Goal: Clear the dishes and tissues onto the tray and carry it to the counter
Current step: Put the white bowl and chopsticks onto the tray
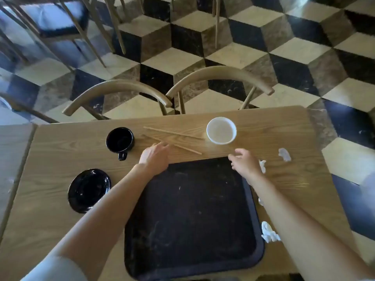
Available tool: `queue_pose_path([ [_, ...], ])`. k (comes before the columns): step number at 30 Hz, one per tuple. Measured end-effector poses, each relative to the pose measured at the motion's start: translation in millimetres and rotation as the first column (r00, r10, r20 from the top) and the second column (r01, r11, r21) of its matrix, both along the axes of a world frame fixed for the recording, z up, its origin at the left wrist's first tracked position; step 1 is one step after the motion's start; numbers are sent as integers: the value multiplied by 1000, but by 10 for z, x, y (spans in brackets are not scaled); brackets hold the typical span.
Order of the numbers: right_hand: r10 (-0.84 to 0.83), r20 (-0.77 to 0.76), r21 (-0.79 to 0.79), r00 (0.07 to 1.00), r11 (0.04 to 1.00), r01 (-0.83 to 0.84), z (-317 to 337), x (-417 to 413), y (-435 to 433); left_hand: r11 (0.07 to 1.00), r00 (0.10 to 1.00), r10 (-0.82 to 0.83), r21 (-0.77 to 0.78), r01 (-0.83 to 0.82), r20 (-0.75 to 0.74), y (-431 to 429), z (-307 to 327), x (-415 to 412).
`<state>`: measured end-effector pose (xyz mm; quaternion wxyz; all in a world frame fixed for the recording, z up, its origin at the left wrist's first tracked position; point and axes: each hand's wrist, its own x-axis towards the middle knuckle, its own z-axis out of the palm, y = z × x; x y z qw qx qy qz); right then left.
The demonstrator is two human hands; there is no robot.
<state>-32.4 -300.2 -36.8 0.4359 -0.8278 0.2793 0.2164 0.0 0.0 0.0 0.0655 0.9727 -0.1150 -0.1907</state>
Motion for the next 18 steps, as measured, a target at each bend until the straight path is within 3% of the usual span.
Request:
queue_pose_path([
  [5,-167,-35,-5,985,986,167,-115,336,166,990,989,-114,69,121,-97,64,-290,561],
  [9,-261,-18,40,965,964,262,-249,571,214,959,969,-246,139,246,-19,131,-521,853],
  [13,-403,30,109,915,911,398,-248,708,248,952,952,-302,63,299,55,190,-696,972],
  [18,-449,67,65,891,893,445,-189,713,141,962,962,-271,-29,272,31,178,-768,996],
])
